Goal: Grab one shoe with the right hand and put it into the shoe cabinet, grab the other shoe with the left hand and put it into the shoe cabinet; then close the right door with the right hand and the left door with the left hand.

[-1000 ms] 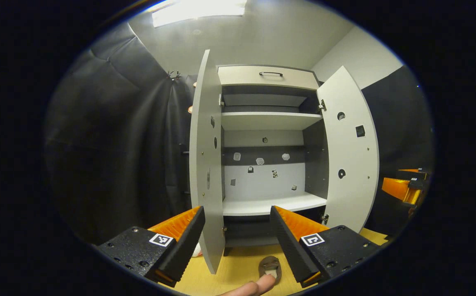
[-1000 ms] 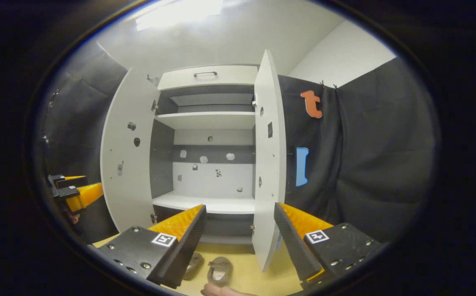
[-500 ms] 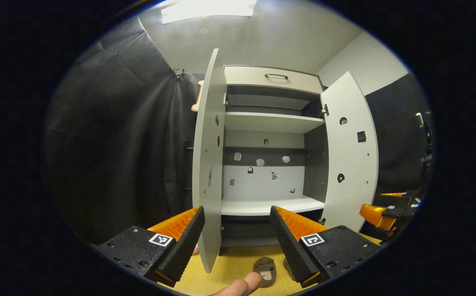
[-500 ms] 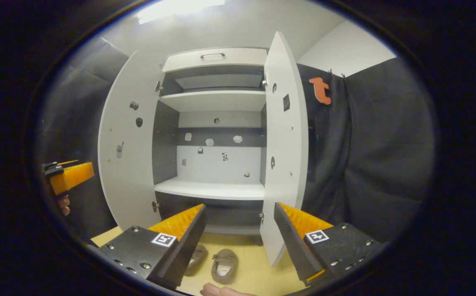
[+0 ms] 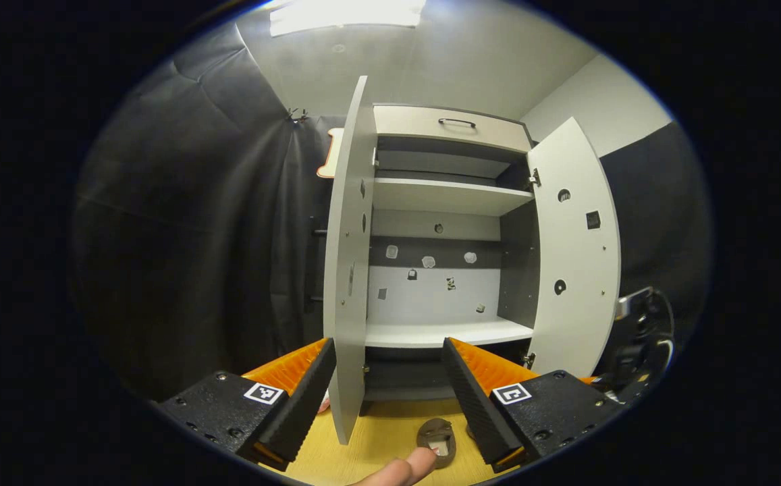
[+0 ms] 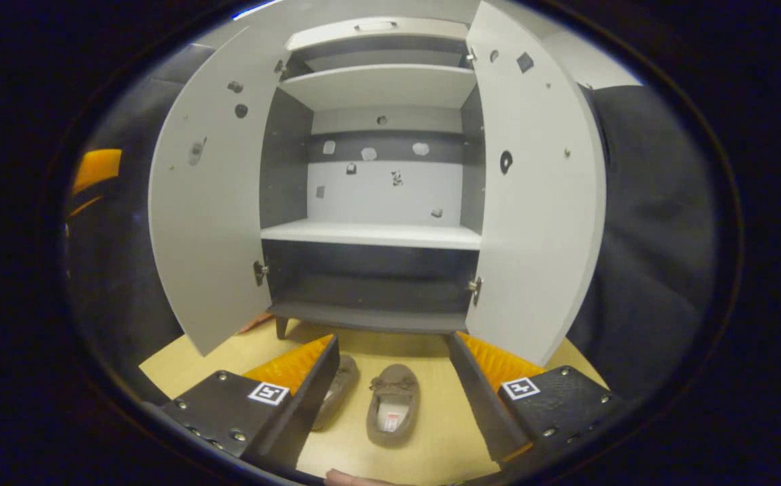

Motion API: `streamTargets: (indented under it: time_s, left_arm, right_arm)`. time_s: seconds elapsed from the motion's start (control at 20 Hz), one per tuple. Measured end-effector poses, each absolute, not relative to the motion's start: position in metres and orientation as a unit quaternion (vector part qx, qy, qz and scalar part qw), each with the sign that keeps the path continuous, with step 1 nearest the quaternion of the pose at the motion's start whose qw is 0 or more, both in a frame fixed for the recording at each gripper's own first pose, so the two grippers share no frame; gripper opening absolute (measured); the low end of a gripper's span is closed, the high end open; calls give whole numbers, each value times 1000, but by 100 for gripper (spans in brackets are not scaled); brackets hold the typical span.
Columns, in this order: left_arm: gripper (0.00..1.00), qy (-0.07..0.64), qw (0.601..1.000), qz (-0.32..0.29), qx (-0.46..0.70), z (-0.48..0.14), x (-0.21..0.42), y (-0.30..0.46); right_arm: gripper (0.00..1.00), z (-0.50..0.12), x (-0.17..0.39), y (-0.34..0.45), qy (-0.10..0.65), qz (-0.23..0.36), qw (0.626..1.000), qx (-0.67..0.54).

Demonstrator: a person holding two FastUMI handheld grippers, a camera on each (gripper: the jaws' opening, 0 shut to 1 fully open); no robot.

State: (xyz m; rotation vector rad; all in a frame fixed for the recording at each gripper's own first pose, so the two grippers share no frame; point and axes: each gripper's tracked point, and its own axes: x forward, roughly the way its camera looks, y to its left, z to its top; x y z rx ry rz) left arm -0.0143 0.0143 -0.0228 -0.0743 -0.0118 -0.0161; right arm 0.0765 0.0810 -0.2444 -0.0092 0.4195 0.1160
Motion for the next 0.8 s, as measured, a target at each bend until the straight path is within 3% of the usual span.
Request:
streamTargets:
  time_s: [0.25,0.3,0.4,0.7,0.75,0.8]
  left_arm:
    - [99,1,998,-28,-56,-39,-21,7]
    - [96,3,998,-31,-55,-42,-21,6]
    - [96,9,998,-30,-50,-48,-19,7]
    - [96,21,998,-29,-45,-63,-12,8]
    - [96,24,998,-28,-43,-66,-11,8]
    - [96,27,998,-28,-42,-69,-10,9]
  right_arm:
    - [99,-348,81,107,305,77,949,-10]
    - [94,-368,81,109,321,76,944,-12]
    - [98,-405,80,114,352,78,933,-18]
    - [79,-472,96,107,395,54,917,-20]
    - [71,-471,102,109,385,59,921,-21]
    - [72,-472,110,112,369,71,926,-25]
